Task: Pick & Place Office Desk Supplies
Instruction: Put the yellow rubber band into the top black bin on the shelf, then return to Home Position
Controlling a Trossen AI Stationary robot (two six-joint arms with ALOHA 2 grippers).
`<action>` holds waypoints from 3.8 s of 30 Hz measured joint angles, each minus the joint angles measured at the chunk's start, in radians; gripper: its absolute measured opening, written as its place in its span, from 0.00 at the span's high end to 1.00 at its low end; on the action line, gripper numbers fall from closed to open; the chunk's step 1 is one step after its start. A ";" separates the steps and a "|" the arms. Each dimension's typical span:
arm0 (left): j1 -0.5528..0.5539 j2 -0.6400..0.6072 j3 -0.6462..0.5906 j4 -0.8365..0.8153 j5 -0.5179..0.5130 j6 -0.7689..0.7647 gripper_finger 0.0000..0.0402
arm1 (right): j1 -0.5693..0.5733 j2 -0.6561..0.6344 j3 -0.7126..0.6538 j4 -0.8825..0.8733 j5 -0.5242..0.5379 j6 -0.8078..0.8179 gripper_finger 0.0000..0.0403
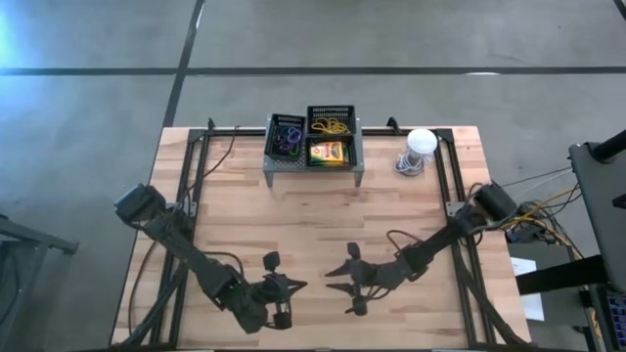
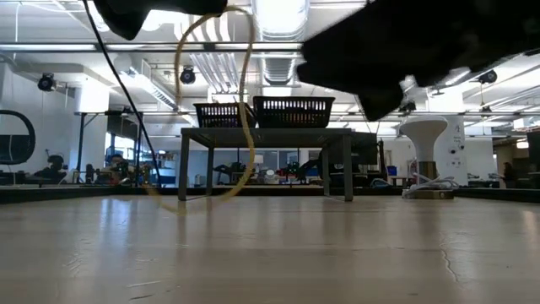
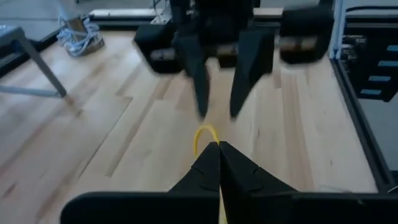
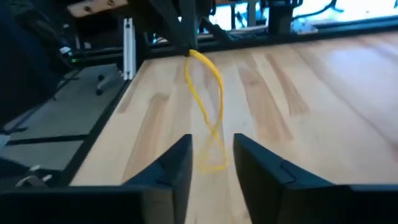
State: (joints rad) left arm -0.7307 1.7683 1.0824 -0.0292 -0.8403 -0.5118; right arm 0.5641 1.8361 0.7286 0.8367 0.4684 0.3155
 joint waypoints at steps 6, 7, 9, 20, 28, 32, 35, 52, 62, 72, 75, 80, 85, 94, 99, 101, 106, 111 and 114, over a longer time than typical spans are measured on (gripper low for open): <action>0.007 0.000 0.000 0.032 0.010 0.049 1.00 | -0.026 0.129 0.151 0.039 0.003 -0.112 0.60; 0.007 0.000 -0.001 0.039 0.010 0.055 1.00 | -0.030 0.149 0.175 0.037 0.002 -0.112 0.58; 0.008 0.000 -0.001 0.043 0.010 0.068 1.00 | -0.039 0.193 0.229 0.034 -0.004 -0.116 0.57; 0.010 -0.005 -0.001 0.063 -0.027 0.090 1.00 | -0.039 0.271 0.343 0.028 -0.032 -0.195 0.81; 0.010 -0.114 -0.001 0.004 0.020 0.095 0.87 | -0.039 0.208 0.302 0.020 -0.016 -0.178 0.98; 0.010 -0.185 -0.003 -0.087 0.079 0.087 0.70 | -0.045 0.120 0.288 -0.139 0.007 -0.109 0.98; 0.010 -0.233 -0.008 -0.172 0.093 0.063 0.61 | -0.054 0.020 0.305 -0.399 0.029 -0.060 0.98; 0.010 -0.260 -0.010 -0.312 0.082 -0.118 0.56 | -0.381 -0.377 0.583 -0.992 0.137 -0.440 0.98; 0.010 -0.260 -0.010 -0.314 0.085 -0.136 0.56 | -0.809 -0.346 0.638 -1.003 -0.018 -0.580 0.98; 0.010 -0.260 -0.010 -0.316 0.085 -0.144 0.57 | -1.071 -0.228 0.637 -1.082 -0.246 -0.426 0.98; 0.010 -0.260 -0.010 -0.316 0.085 -0.144 0.57 | -1.091 -0.224 0.637 -1.119 -0.311 -0.423 0.96; 0.025 -0.260 -0.010 -0.316 0.073 -0.181 0.57 | -1.109 -0.269 0.656 -1.215 -0.322 -0.391 0.84; 0.059 -0.275 -0.010 -0.316 0.054 -0.196 0.57 | -1.075 -0.419 0.604 -1.252 -0.429 -0.338 0.74; 0.081 -0.419 -0.010 -0.335 0.032 -0.087 0.57 | -0.769 -0.862 0.194 -1.228 -0.550 -0.227 0.76; 0.132 -0.542 -0.020 -0.324 0.063 0.034 0.57 | -0.539 -1.120 -0.074 -1.092 -0.560 -0.124 0.81; 0.169 -0.596 -0.056 -0.302 0.091 0.061 0.57 | -0.464 -1.213 -0.168 -1.015 -0.559 -0.101 0.83; 0.301 -0.727 -0.211 -0.190 0.242 0.112 0.60 | -0.360 -1.367 -0.357 -0.828 -0.549 -0.100 0.89; 0.420 -0.865 -0.394 -0.014 0.387 0.189 0.69 | -0.346 -1.455 -0.483 -0.704 -0.612 -0.141 0.96; 0.474 -0.955 -0.491 0.030 0.424 0.202 0.73 | -0.346 -1.506 -0.538 -0.663 -0.653 -0.157 0.98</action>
State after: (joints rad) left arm -0.2564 0.8134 0.5917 0.0005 -0.4159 -0.3099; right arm 0.2180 0.3306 0.1905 0.1736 -0.1848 0.1589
